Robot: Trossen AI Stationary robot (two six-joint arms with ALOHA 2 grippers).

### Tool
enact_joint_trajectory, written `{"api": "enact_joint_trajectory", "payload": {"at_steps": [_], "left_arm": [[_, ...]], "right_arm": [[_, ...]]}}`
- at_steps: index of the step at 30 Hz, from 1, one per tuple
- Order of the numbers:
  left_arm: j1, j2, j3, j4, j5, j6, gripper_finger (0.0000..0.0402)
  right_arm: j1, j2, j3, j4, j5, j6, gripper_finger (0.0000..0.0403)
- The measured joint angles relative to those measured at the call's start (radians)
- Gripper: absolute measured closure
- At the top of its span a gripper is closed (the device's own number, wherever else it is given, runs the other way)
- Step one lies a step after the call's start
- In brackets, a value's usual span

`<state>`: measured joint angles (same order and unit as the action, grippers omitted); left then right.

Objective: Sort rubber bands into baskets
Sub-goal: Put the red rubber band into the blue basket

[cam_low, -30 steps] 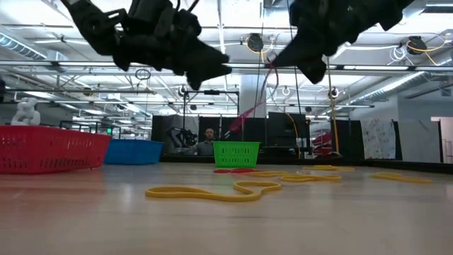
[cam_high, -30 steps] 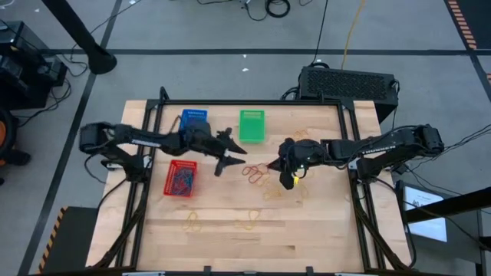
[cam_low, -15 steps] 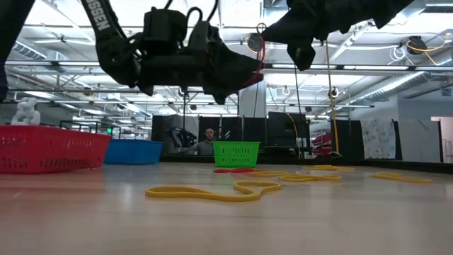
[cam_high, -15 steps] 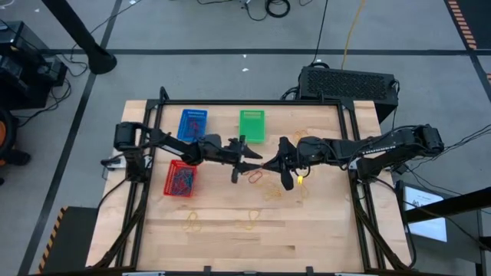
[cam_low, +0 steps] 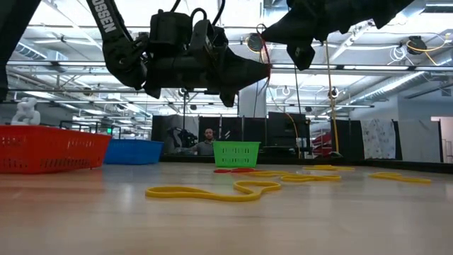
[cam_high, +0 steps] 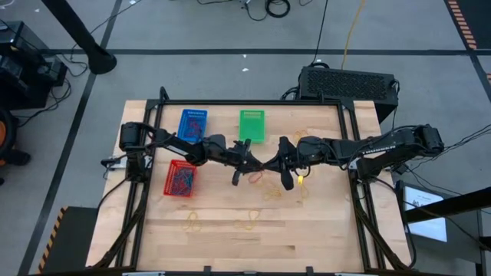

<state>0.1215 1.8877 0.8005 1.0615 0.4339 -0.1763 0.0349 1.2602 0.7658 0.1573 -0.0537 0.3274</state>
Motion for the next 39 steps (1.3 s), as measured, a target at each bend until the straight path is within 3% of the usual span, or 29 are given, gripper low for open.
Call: {"api": "enact_joint_trajectory", "payload": {"at_steps": [3, 17, 24, 30, 39], "left_arm": [[0.003, 0.000, 0.000, 0.000, 0.000, -0.001, 0.0391], [0.003, 0.000, 0.000, -0.001, 0.000, 0.000, 0.0400], [0.031, -0.048, -0.001, -0.052, 0.015, -0.001, 0.0400], [0.081, -0.184, -0.001, -0.321, -0.001, 0.038, 0.0401], [0.167, -0.525, -0.002, -0.934, -0.271, 0.212, 0.0401]], "right_arm": [[0.000, 0.000, 0.000, 0.000, 0.000, -0.003, 0.0403], [0.000, 0.000, 0.000, -0.012, 0.000, -0.029, 0.0400], [0.000, -0.009, 0.002, -0.076, 0.000, -0.076, 0.0337], [-0.009, -0.034, 0.002, -0.241, 0.002, -0.101, 0.0287], [-0.007, -0.036, 0.002, -0.316, 0.001, -0.056, 0.0273]]}}
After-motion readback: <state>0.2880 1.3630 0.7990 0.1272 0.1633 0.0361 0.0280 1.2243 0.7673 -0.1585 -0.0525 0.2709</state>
